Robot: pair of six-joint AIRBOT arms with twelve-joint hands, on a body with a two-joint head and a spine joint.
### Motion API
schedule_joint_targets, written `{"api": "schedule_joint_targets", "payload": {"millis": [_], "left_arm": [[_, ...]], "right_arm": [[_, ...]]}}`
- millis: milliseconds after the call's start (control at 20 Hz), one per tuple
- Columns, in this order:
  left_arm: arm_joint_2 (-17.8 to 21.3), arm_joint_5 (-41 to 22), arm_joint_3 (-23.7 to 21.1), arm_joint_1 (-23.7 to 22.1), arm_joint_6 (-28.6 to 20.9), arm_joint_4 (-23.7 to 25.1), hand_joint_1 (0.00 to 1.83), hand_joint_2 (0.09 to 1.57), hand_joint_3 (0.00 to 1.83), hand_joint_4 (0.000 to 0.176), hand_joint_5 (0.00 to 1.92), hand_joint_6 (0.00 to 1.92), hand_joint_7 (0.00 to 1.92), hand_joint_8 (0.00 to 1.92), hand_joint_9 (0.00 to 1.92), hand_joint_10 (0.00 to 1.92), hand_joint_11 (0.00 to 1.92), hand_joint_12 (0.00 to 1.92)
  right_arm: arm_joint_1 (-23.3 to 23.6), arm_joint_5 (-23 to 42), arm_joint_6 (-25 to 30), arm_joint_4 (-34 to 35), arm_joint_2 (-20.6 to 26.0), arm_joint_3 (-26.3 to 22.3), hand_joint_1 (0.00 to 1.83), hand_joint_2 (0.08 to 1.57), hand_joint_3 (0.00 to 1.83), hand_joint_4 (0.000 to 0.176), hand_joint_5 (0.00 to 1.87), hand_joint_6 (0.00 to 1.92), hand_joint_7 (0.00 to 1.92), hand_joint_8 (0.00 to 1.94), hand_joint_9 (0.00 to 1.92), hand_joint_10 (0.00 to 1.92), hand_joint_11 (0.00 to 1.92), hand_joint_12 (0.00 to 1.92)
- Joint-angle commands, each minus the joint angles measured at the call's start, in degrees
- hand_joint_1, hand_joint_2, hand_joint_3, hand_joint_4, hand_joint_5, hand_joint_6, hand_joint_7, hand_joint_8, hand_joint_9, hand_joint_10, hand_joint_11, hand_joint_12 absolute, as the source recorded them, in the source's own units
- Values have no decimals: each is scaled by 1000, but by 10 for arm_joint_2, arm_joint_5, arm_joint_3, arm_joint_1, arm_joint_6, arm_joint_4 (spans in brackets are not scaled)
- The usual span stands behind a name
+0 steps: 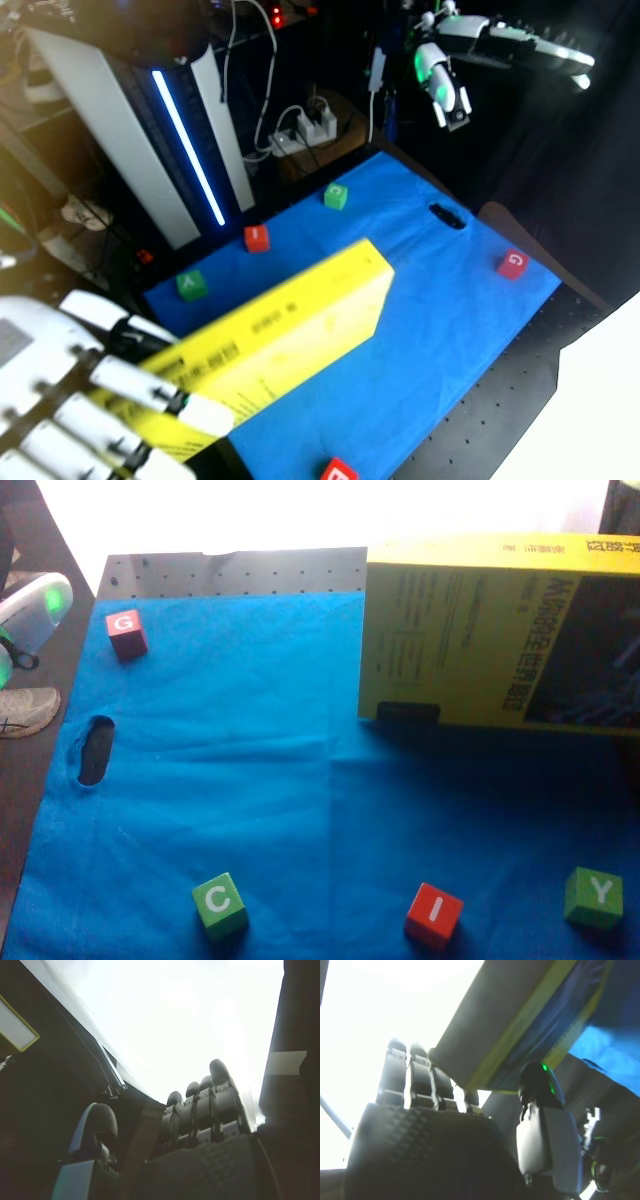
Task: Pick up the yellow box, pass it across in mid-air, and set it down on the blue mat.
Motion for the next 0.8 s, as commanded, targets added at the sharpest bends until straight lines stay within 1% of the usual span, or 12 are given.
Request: {"api": "schedule_joint_targets", "payload": {"millis": [0, 50, 100, 150, 250, 350, 400, 500, 600, 650, 700, 750], "left_arm": [[0, -68, 2, -3, -1, 12, 423, 1322, 0, 61, 3, 0, 0, 0, 0, 0, 0, 264], [0, -68, 2, -3, -1, 13, 422, 1314, 0, 69, 4, 1, 0, 0, 0, 0, 0, 253], [0, -68, 2, -3, -1, 13, 430, 1315, 0, 70, 6, 1, 0, 0, 0, 0, 0, 307], [0, -68, 2, -3, -1, 13, 420, 1314, 0, 76, 8, 1, 0, 0, 0, 0, 0, 413], [0, -68, 2, -3, -1, 13, 447, 1328, 1, 71, 21, 1, 0, 0, 0, 0, 0, 635], [0, -68, 2, -2, -1, 15, 442, 1332, 1, 56, 19, 0, 0, 0, 0, 0, 0, 591], [0, -68, 2, -2, -1, 17, 441, 1333, 1, 41, 22, 2, 0, 0, 10, 4, 0, 579], [1, -68, 2, -2, -2, 19, 425, 1320, 0, 43, 30, 2, 0, 0, 59, 15, 0, 675], [0, -68, 2, -2, -3, 19, 409, 1319, 0, 65, 40, 2, 21, 3, 139, 30, 0, 893], [0, -68, 2, -2, -3, 20, 397, 1323, 1, 78, 42, 2, 35, 5, 162, 34, 0, 917], [0, -68, 2, -2, -3, 20, 398, 1327, 1, 85, 57, 4, 57, 5, 189, 37, 0, 960], [0, -68, 2, -2, -3, 20, 387, 1328, 0, 71, 68, 3, 78, 5, 210, 36, 0, 997]], "right_arm": [[10, 63, -1, 0, 0, 4, 291, 1247, 0, 134, 0, 0, 0, 0, 0, 0, 0, 0], [14, 63, -1, 0, 0, 4, 230, 1234, 0, 142, 0, 0, 0, 0, 0, 0, 0, 0], [19, 63, -1, -2, 0, 5, 181, 1208, 0, 168, 0, 0, 0, 0, 0, 0, 0, 0], [24, 63, -1, -5, 0, 5, 199, 1216, 0, 169, 0, 0, 0, 0, 0, 0, 0, 0], [29, 64, -1, -10, 1, 4, 268, 1238, 2, 164, 0, 0, 0, 0, 0, 0, 0, 0], [33, 71, -1, -20, 6, -4, 200, 1227, 0, 175, 0, 0, 0, 0, 0, 0, 0, 0], [33, 83, -1, -25, 14, -12, 253, 1237, 2, 162, 0, 0, 0, 0, 0, 0, 7, 3], [33, 106, -1, -39, 29, -30, 327, 1221, 0, 174, 0, 0, 0, 0, 0, 0, 0, 0], [33, 134, -1, -60, 38, -52, 313, 1205, 0, 176, 0, 0, 0, 0, 0, 0, 0, 0], [33, 147, -1, -65, 38, -59, 295, 1189, 0, 172, 0, 0, 0, 0, 0, 0, 0, 0], [32, 160, -1, -71, 38, -65, 292, 1193, 0, 151, 0, 0, 0, 0, 0, 0, 0, 0], [32, 171, -1, -77, 40, -71, 327, 1226, 3, 134, 0, 0, 0, 0, 0, 0, 49, 24]]}}
